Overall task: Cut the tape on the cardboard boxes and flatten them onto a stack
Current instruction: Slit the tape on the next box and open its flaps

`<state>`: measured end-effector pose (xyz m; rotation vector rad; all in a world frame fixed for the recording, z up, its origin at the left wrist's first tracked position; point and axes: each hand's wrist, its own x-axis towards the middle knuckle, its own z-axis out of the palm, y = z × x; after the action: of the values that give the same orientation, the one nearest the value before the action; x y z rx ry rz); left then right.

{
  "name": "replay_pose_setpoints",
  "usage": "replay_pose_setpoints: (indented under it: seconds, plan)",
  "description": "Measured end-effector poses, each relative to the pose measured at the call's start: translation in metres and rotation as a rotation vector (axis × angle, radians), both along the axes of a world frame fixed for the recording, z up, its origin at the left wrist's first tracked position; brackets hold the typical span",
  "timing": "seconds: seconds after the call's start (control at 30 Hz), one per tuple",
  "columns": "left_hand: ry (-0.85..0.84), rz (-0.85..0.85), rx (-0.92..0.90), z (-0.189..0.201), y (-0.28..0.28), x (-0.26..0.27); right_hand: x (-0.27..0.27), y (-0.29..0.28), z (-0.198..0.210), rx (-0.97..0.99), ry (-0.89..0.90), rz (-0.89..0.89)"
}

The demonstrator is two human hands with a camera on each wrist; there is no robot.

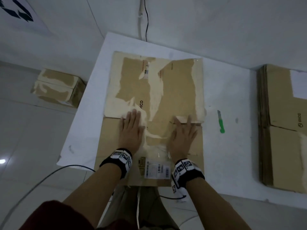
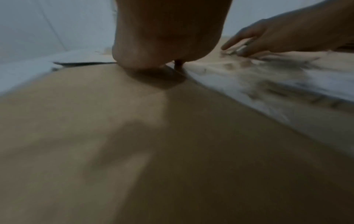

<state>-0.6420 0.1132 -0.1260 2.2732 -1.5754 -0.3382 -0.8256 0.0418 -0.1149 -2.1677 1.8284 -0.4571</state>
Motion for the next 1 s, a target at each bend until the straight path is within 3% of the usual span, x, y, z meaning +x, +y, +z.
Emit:
replay_pose_setpoints:
  seconds: [0.2,0.4,0.53,0.7,1.0]
  plan:
    - [-0.084,-0.024,0.078,-0.004,0.007,-0.004,-0.003,0.017,-0.008,0.111,0.186,0.094]
    - [-0.071,-0.032,0.112,-0.002,0.006,-0.004,-0.004,0.015,-0.007,0.143,0.153,0.112]
    - [-0.039,-0.126,0.117,0.001,0.017,-0.002,-0.008,0.017,-0.002,0.174,0.094,0.189]
    - [-0.020,-0.223,0.117,0.004,0.070,-0.031,-0.012,0.071,0.003,0.150,0.095,0.337]
    - [-0.022,-0.240,0.136,0.003,0.072,-0.033,-0.012,0.087,0.000,0.145,0.149,0.291]
